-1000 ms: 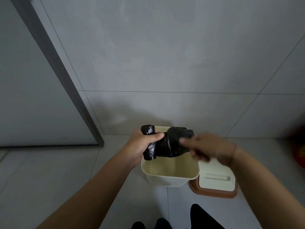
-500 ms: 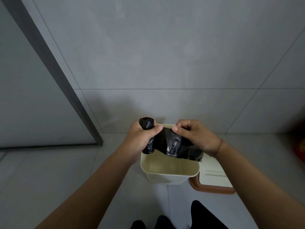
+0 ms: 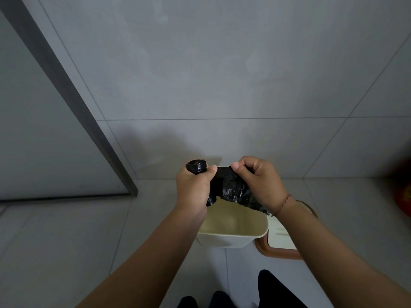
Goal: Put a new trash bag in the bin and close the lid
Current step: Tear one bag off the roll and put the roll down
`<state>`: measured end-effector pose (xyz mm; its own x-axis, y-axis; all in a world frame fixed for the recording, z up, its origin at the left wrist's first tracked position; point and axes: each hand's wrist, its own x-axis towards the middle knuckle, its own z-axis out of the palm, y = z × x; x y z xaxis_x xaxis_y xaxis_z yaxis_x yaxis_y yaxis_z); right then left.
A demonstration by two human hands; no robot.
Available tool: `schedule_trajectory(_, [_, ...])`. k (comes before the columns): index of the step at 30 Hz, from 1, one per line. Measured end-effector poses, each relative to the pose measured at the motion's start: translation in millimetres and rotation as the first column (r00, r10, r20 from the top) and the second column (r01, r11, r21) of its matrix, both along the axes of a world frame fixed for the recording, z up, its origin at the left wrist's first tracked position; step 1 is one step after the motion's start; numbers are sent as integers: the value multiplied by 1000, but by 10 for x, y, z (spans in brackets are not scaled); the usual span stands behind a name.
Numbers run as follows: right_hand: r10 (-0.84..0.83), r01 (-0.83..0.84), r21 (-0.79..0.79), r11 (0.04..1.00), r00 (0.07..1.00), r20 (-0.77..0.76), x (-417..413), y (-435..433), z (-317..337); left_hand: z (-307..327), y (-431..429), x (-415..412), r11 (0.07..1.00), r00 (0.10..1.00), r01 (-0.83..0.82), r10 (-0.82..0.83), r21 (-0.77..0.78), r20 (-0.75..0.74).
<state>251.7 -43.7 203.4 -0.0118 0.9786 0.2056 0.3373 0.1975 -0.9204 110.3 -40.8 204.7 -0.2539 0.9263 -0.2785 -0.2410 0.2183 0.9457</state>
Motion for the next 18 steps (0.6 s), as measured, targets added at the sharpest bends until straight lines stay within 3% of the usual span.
schedule_trajectory(4, [-27,27,10,1000,999,17,-54,-19,-44,23,-7,65,997,999,-42,44,-71,29])
schedule_trajectory(8, [-169,169,27,985,985,-19,164,25,-2,16,148,-241,963,971,-228,235,-146,38])
schedule_trajectory(13, [-118,116,-62,991,992,-36,227,119,65,-11,344,-305,985,988,-152,149,-80,-40])
schedule_trajectory(18, [-107,106,-57,993,994,-4,219,133,66,-386,497,-631,966,990,-123,103,-227,-96])
